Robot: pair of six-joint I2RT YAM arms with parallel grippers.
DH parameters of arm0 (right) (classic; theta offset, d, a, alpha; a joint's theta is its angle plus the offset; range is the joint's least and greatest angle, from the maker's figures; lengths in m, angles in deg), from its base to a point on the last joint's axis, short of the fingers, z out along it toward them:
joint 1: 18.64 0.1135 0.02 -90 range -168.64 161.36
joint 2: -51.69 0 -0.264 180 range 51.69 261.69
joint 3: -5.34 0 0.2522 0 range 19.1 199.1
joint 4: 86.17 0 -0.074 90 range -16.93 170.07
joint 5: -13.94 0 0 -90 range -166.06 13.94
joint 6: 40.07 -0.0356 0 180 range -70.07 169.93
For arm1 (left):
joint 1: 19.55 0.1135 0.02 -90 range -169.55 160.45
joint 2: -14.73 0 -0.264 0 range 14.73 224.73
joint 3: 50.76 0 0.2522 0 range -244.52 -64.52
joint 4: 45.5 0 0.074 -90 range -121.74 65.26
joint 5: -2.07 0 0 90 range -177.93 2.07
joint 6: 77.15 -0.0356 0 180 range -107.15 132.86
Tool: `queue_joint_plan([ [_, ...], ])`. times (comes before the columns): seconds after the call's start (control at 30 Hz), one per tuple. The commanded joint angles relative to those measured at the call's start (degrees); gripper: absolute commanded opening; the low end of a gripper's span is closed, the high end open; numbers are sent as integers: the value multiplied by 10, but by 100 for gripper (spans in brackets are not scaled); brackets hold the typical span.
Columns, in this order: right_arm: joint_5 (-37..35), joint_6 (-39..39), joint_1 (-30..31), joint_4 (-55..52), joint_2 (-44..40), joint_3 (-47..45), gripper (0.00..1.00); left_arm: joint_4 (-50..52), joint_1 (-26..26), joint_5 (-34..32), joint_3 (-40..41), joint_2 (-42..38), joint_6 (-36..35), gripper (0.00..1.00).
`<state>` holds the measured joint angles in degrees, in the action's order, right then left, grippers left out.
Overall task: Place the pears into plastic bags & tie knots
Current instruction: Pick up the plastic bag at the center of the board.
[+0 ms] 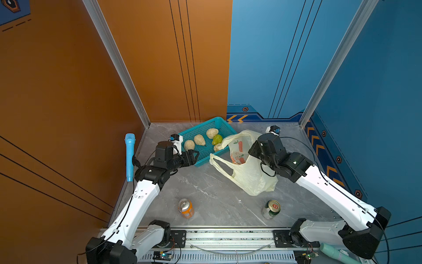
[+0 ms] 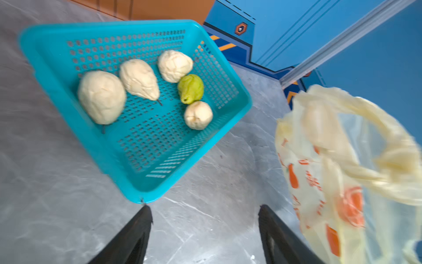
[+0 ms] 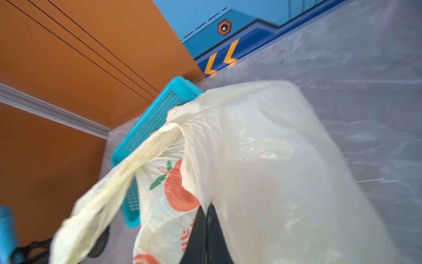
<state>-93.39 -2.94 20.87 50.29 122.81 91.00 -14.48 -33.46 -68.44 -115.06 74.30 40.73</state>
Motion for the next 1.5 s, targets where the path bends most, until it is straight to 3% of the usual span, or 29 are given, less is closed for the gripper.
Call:
queue_joint_plan([
  [0.0,161,-76,-41,158,-21,-69,0,-70,-39,66,34,4,64,78],
  [0.27,284,-171,-108,308,-21,-175,0,-266,-137,78,92,83,171,84],
  [0.6,311,-201,-114,328,-12,-186,0,-508,-187,72,119,218,277,84],
  [0.63,312,-202,-114,327,-11,-187,0,-524,-189,72,119,224,283,80],
  [0.73,311,-203,-115,321,-13,-189,0,-538,-191,62,115,233,284,55],
  [0.9,298,-179,-125,257,-28,-181,0,-538,-180,46,127,205,263,1],
  [0.93,292,-168,-128,231,-32,-174,0,-536,-176,45,131,196,260,0],
  [1.03,254,-106,-137,118,-46,-137,0,-472,-163,31,133,151,234,0],
  [1.2,174,13,-138,-85,-40,-48,0,-173,-165,-28,48,55,103,0],
  [1.47,69,109,-141,-232,-26,6,0,208,-166,-108,-119,35,-43,0],
])
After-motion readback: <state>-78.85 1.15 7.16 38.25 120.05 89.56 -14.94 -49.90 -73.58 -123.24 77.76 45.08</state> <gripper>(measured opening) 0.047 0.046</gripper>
